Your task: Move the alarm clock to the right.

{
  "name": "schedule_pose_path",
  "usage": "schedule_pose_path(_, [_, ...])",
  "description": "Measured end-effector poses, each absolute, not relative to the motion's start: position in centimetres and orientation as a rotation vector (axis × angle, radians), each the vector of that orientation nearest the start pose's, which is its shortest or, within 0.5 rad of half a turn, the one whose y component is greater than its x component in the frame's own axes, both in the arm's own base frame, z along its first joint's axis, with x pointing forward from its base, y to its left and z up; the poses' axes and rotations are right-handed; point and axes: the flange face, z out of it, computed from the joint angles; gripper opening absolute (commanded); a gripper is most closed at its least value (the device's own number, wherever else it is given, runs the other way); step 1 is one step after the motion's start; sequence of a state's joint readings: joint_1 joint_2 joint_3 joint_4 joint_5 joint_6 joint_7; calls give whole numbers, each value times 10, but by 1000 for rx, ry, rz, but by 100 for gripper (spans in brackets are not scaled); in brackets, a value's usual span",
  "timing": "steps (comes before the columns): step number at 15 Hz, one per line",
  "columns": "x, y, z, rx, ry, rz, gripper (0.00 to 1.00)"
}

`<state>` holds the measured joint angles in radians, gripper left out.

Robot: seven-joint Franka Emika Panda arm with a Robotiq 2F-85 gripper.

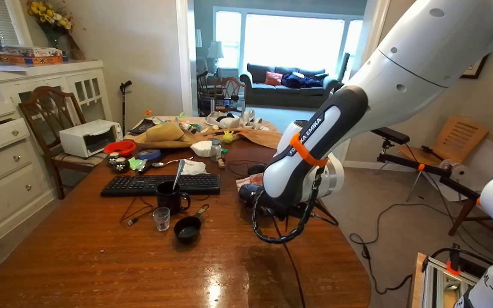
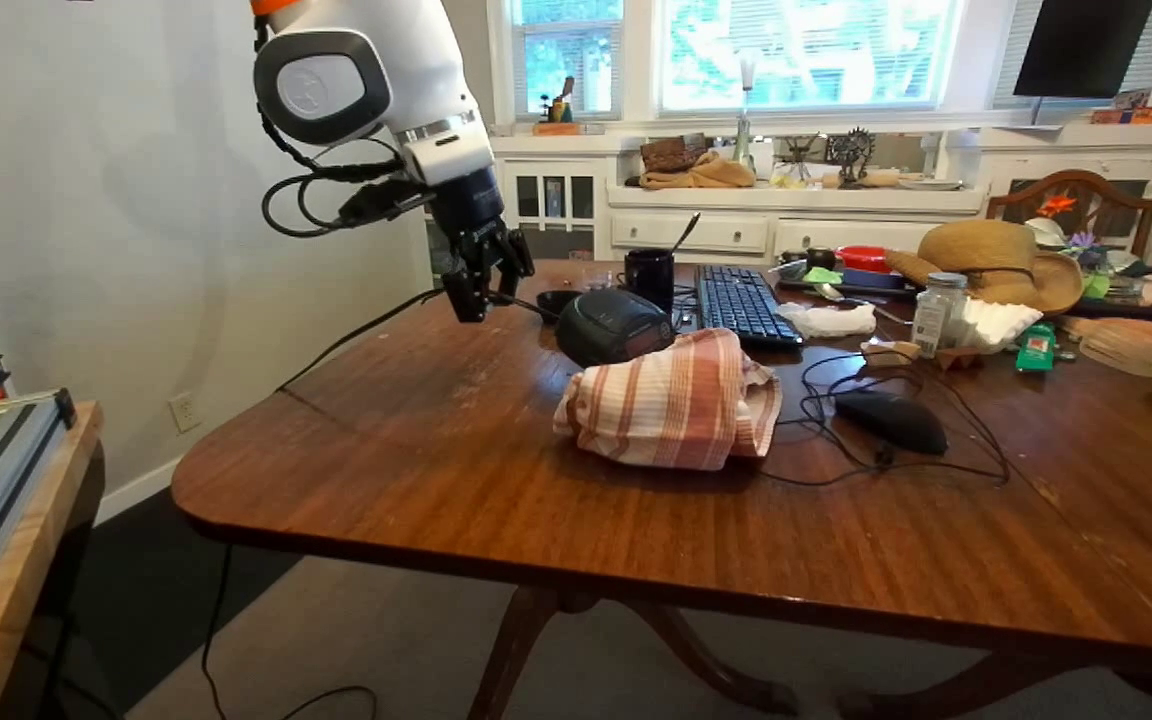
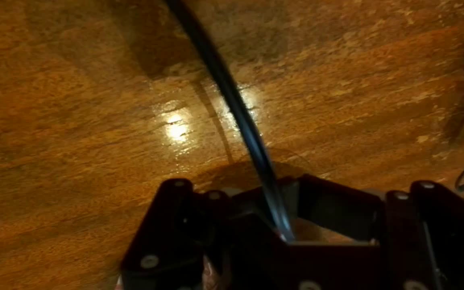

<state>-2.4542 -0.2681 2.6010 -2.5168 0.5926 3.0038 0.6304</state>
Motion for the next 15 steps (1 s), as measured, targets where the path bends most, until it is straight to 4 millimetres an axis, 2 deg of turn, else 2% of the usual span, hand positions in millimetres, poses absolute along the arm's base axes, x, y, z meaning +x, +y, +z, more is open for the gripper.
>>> schedule_pose_path(9, [468,12,191,-2654,1478,-278,0])
schedule_pose_path(10, [467,11,190,-2656,1476,-273,25])
schedule_pose_path(12, [467,11,188,-2668,1459,-257,33])
schedule_pose_path(15, [466,12,187,-2689,1429,-249,55])
